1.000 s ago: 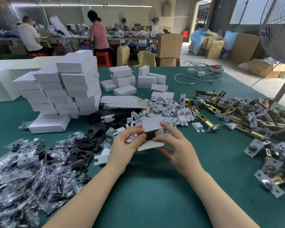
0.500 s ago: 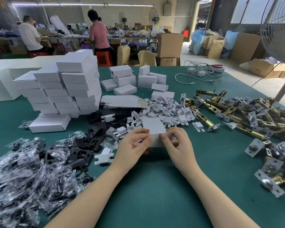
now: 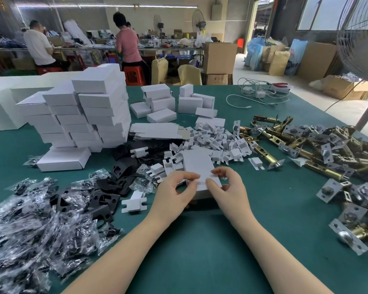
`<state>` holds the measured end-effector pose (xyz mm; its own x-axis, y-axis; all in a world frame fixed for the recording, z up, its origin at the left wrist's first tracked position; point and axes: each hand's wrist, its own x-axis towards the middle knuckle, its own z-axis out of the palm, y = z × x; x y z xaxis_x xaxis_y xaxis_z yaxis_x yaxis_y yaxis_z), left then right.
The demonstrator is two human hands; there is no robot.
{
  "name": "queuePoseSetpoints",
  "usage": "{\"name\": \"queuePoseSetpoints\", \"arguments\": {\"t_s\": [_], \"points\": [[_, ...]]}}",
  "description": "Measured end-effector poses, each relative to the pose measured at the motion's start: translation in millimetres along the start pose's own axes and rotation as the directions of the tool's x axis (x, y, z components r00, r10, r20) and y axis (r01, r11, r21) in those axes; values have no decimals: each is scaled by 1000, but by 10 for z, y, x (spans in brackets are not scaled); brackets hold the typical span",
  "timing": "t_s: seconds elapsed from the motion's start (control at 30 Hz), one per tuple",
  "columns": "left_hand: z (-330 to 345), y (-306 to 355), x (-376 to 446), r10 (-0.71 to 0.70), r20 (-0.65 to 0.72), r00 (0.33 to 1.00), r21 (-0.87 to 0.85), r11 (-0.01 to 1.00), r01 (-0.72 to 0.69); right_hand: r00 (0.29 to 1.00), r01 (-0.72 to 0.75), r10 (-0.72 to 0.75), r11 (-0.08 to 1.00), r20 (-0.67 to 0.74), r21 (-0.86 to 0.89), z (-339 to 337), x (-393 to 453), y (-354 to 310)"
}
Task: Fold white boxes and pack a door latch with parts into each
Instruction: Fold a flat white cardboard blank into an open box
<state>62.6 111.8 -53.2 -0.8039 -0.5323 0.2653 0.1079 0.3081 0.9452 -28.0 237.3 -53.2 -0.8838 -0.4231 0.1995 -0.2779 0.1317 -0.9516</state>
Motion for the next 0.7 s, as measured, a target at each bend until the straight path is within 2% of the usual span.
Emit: {"name": "queuePoseSetpoints", "arguments": {"t_s": [0.1,0.17,0.3,0.37,0.47,0.53,0.57,0.63,0.7], "points": [[19,-13,-6,85,32,996,62,994,-87,999,-3,6,998,-37,60,5,-15,-34],[12,-18,-10,128,40,991,51,990,-130,998,-15,27,982,-61,190,6,-24,-68],[40,8,-35,229,28,973,30,973,-230,992,-128,108,881,70,456,34,-24,-73],[46,7,-44,258,37,965,93,961,-260,984,-177,133,840,122,512,69,-33,-59],[20,-30,-54,293,122,948,262,912,-315,981,-194,177,825,83,531,88,-31,-50],[-3,-21,-62,340,138,930,405,838,-367,987,-146,160,851,16,505,58,-14,-45],[-17,0,-59,395,117,911,500,770,-397,991,-104,130,875,-23,474,36,-8,-52],[-39,33,-39,542,81,836,655,603,-455,996,-9,41,921,-75,390,-9,3,-71],[-57,27,-14,604,68,794,742,502,-444,997,51,-33,947,-63,316,-40,11,-82]]}}
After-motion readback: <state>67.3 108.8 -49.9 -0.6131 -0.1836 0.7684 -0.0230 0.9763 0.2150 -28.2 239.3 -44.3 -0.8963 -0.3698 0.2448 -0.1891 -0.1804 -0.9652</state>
